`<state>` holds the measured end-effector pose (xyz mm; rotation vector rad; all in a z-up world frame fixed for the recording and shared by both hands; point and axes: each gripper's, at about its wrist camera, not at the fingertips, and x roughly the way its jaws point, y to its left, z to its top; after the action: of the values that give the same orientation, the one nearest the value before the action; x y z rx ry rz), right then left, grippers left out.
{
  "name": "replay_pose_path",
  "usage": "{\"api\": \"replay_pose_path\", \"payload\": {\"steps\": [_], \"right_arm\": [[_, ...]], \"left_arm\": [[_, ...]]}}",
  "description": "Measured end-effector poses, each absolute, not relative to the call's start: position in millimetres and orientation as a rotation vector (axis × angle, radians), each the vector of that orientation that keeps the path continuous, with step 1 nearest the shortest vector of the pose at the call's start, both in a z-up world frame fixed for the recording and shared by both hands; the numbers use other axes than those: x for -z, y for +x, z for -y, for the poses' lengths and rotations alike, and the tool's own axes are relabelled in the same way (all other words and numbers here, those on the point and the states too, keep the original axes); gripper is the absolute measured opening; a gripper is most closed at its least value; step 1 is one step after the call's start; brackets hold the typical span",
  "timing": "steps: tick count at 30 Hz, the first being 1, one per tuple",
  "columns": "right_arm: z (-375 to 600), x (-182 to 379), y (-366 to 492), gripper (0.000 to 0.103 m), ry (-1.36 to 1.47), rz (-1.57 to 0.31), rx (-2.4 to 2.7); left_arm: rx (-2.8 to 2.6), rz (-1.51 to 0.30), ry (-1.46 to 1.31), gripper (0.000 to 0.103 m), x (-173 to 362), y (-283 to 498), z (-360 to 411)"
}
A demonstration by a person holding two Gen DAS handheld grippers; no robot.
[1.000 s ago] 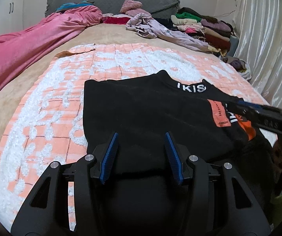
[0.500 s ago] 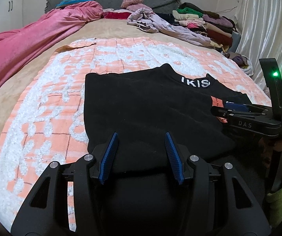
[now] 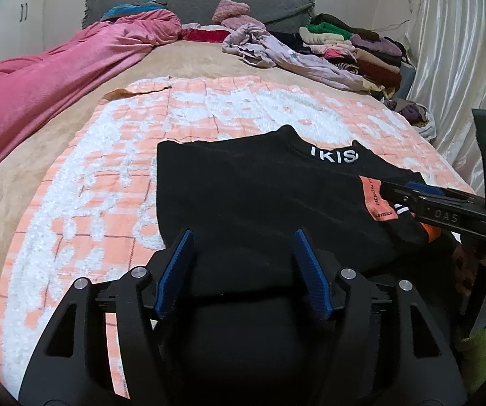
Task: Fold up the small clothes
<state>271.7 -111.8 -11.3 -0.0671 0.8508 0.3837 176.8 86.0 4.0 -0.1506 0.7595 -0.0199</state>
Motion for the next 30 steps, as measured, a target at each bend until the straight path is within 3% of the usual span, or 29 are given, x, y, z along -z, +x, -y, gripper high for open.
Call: {"api": "replay_pose_path", "payload": {"steps": [13, 25, 30], "right_arm": [[121, 1, 257, 0.091, -0.042, -0.819, -0.384], [125, -6, 246, 0.095, -0.034, -0.791, -0.385], [126, -10, 239, 0.097, -0.039, -0.776, -0.382]], "left_arm": [[-0.004, -0.739, -0.159, 0.074, -11, 171, -92], [-0.015, -0.709, -0.158, 0.092, -20, 166, -97], [-0.021, -0.693, -0.157, 0.093, -23, 163, -100]]}}
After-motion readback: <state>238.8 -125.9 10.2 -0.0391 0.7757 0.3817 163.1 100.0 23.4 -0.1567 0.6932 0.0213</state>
